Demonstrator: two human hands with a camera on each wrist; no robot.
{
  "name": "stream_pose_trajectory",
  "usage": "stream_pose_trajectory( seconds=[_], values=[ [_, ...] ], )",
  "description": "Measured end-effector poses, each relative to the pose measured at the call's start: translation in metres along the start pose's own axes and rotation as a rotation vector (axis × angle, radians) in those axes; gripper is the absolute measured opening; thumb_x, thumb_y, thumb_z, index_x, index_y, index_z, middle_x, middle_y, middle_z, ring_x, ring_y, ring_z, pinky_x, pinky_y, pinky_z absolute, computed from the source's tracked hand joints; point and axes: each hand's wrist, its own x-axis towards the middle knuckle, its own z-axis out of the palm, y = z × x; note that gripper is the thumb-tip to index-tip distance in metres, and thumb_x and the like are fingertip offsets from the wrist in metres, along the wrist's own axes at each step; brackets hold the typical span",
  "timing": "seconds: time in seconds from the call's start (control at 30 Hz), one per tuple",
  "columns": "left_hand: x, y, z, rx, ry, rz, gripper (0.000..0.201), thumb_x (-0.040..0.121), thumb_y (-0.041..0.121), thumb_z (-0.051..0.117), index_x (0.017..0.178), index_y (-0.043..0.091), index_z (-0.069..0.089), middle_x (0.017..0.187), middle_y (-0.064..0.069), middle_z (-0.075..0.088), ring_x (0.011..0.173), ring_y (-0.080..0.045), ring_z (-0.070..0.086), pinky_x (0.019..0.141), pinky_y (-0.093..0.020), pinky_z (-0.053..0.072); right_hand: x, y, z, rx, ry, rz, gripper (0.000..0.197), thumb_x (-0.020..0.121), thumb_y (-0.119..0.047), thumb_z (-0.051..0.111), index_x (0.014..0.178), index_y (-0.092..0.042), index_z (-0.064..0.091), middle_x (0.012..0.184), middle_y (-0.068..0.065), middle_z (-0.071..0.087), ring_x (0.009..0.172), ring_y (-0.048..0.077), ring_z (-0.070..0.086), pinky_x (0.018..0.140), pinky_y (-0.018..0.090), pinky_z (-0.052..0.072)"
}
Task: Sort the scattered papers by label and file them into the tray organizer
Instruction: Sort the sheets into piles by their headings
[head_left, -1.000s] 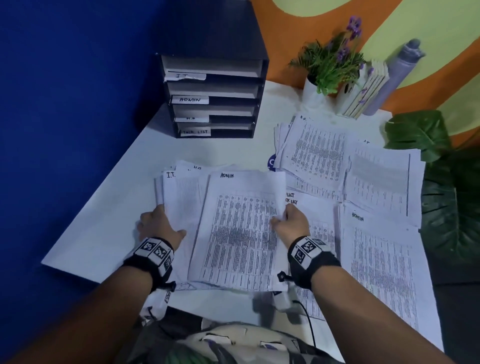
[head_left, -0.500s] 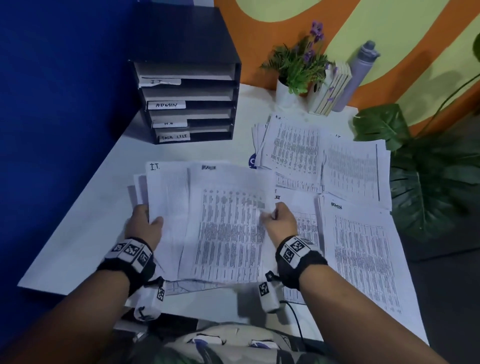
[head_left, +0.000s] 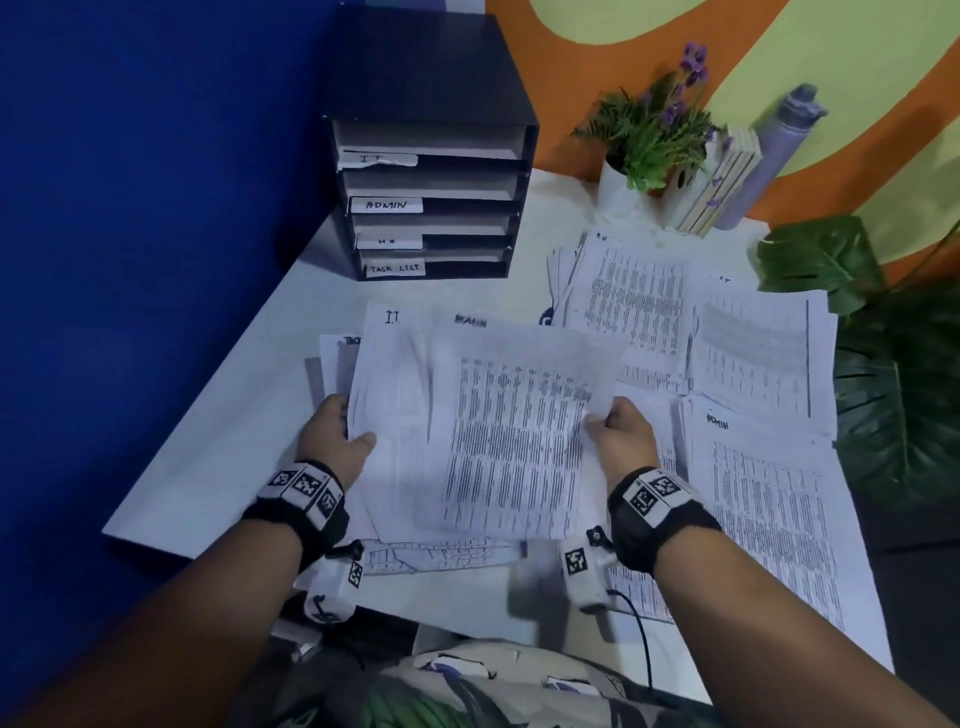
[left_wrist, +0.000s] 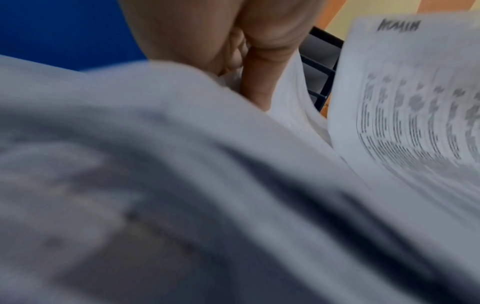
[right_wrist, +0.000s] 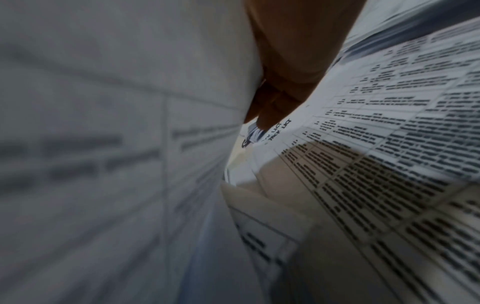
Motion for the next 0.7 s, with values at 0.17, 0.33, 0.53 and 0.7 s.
stream_pose_trajectory(
  seconds=[0.17,0.33,0.53,0.7],
  values=[
    [-0.008,0.006,0.009,-0.095,-0.017,0.02,0.039,0.084,0.005,0.069,0.118,0.016,0.055,0.107,0.0,0.064,0.097,-0.02,0.061,0.086,-0.027,0.046,-0.015,0.002,0.013,-0.108,-0.088,-0.034,0.022,0.093,-0.024,0.059,0.08,-0.011,0.047,0.071,0.002,0.047,0.064,0.017,0.045,0.058,0.028,0.038],
    [-0.013,0.009,0.02,-0.128,-0.014,0.023,0.043,0.075,0.015,0.08,0.109,0.021,0.055,0.097,0.005,0.066,0.087,-0.014,0.064,0.08,-0.027,0.051,-0.015,0.003,0.02,-0.034,-0.096,0.014,0.028,0.091,-0.008,0.06,0.109,-0.024,0.047,0.09,-0.002,0.061,0.078,0.019,0.061,0.06,0.024,0.043],
    [-0.012,0.012,0.021,-0.16,0.007,0.02,0.025,0.088,0.013,0.067,0.107,0.023,0.055,0.097,0.006,0.064,0.091,-0.015,0.062,0.088,-0.031,0.05,-0.008,0.008,0.01,-0.026,-0.096,0.008,0.021,0.089,-0.001,0.057,0.09,-0.022,0.057,0.074,0.0,0.057,0.069,0.021,0.054,0.064,0.028,0.046],
    [-0.01,0.01,0.021,-0.126,-0.022,0.025,0.019,0.092,0.014,0.061,0.11,0.019,0.059,0.099,0.008,0.066,0.096,-0.016,0.063,0.091,-0.032,0.049,-0.01,0.014,0.008,0.045,-0.116,0.033,0.03,0.089,-0.001,0.059,0.1,-0.028,0.062,0.097,0.006,0.069,0.084,0.02,0.062,0.082,0.036,0.052]
  ],
)
